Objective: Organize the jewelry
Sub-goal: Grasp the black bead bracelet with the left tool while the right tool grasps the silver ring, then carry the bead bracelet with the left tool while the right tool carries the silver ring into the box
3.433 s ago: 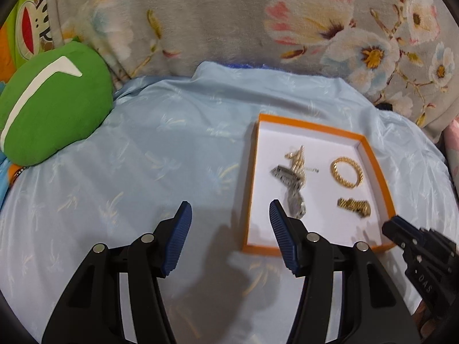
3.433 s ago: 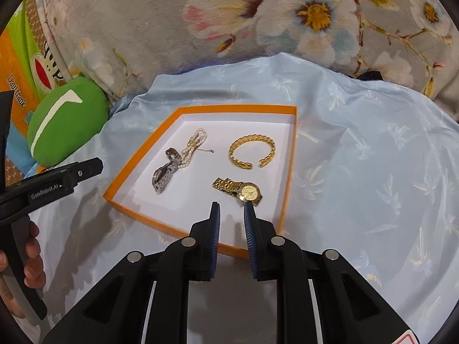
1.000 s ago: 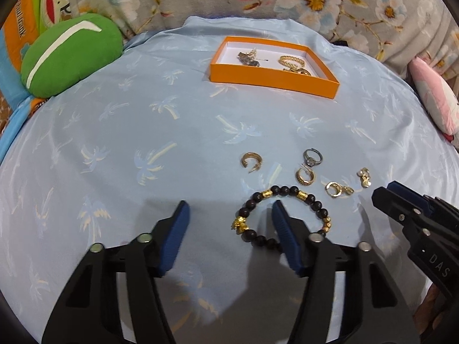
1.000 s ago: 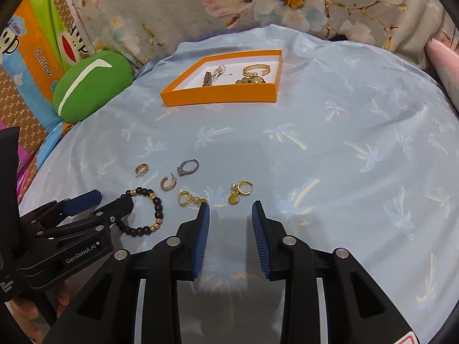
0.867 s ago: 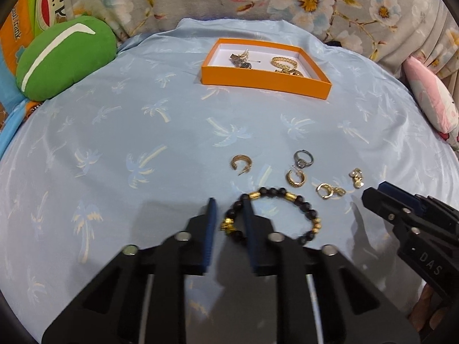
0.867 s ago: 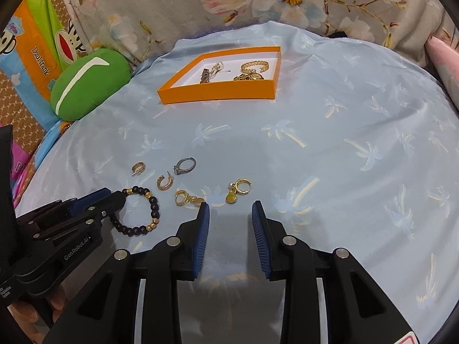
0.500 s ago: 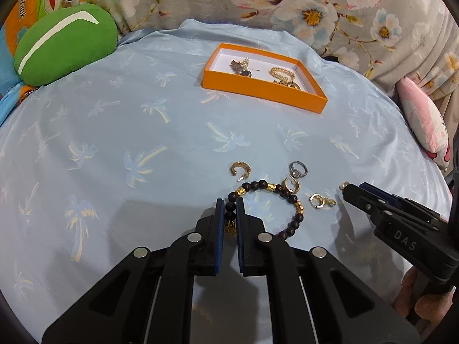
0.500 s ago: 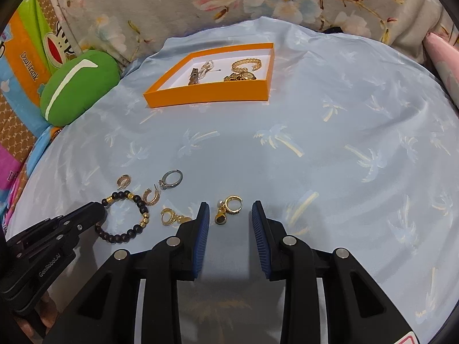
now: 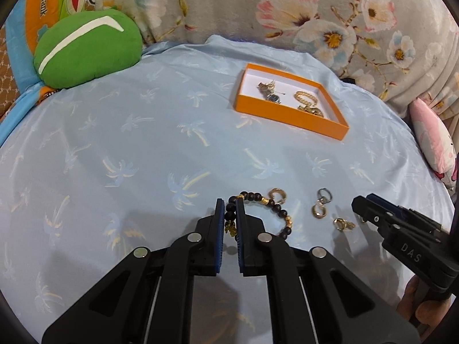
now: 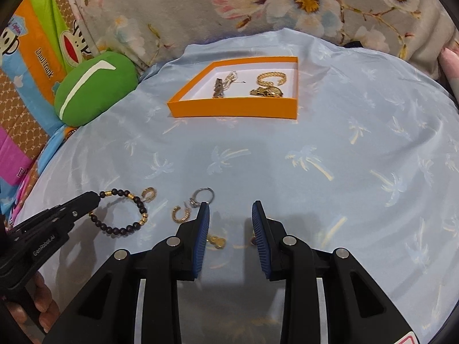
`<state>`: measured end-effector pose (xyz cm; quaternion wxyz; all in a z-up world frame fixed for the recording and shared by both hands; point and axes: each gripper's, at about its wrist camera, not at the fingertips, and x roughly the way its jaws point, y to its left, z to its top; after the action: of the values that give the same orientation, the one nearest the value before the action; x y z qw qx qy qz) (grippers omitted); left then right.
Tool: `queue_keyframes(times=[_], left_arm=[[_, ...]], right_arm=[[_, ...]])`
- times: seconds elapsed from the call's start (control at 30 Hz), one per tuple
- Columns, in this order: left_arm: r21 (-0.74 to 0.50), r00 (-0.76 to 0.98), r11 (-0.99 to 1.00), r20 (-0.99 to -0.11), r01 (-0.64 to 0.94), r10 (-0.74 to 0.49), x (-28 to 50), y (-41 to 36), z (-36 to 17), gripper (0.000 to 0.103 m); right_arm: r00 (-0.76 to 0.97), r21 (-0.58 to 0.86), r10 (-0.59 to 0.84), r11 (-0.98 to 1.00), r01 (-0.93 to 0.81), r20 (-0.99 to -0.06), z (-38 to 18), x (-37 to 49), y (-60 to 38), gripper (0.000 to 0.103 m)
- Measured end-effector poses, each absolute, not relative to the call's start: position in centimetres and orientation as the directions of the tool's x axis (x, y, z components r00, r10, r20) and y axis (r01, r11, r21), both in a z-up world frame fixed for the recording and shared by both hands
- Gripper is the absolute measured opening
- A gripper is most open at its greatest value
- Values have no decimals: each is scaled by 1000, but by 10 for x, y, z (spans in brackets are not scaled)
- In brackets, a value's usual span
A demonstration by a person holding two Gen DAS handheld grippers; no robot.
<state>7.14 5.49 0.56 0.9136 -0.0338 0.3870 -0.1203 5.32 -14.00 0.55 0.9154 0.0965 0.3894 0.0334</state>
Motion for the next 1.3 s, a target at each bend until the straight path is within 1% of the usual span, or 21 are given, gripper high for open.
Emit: queue_keyframes(times=[0.03,0.07,0.1,0.17,0.37,0.67,0.73,0.8,1.0,1.07,1.3], left_arm=[[-155,669,970,-702,188,-243,73,57,4,7],[-157,666,971,-706,183,-240,74,58,1,7],[-160,663,971,-709,179,-239,75,59,-1,7],[-164,659,971,-713,176,-240,75,60,-3,7],[-185,649,967,-717,173,-253,77,63,-7,7],[-187,647,964,-716,186,-264,76,62,-7,7],[-191,646,963,-715,188,-268,76,62,-7,7],[-195,645,962,-714,189,-272,76,63,-7,7],[-206,649,960,-707,191,-281,75,64,-4,7],[-222,654,955,-696,195,-295,75,66,2,7],[-201,714,953,-632,225,-302,89,66,47,7]], right_arm=[[689,197,137,980,9,-711,4,57,-135,28],[680,193,136,981,8,-720,2,61,-130,25],[665,191,133,982,14,-735,-1,65,-126,18],[648,204,137,979,29,-749,-6,70,-123,15],[640,273,167,959,71,-750,-9,75,-118,15],[650,174,54,977,122,-758,-8,84,-102,15],[650,178,57,977,121,-757,-8,84,-103,15],[653,184,62,976,119,-755,-7,83,-104,11],[674,212,75,970,123,-735,0,75,-115,11],[687,233,87,965,123,-721,7,72,-123,11],[733,240,79,964,117,-675,40,73,-154,10]])
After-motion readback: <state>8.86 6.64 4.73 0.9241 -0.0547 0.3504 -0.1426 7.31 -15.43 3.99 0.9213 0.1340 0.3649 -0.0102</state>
